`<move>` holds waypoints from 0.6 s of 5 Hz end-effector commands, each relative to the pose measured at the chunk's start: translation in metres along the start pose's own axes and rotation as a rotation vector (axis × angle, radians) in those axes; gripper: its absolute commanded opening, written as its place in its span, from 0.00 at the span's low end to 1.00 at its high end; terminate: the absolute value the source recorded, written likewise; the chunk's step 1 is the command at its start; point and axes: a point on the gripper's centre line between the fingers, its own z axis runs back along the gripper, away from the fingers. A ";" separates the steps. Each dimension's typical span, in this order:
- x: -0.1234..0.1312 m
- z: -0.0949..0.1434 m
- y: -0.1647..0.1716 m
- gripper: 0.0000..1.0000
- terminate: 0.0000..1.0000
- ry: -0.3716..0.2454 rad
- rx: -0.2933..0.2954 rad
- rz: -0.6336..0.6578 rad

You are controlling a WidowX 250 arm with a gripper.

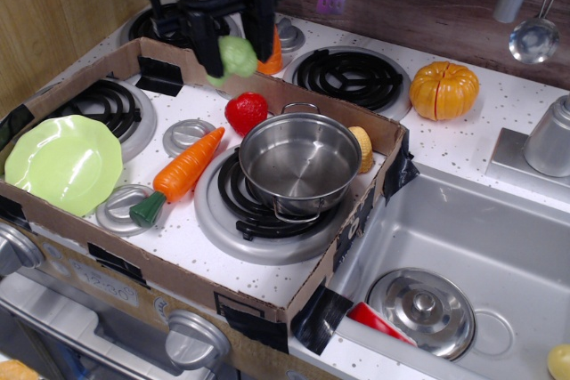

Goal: Put broccoli in pot

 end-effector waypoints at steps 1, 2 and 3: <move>-0.019 0.033 -0.023 0.00 0.00 -0.172 0.000 -0.145; -0.029 0.038 -0.031 0.00 0.00 -0.210 -0.013 -0.161; -0.038 0.033 -0.037 0.00 0.00 -0.177 -0.008 -0.157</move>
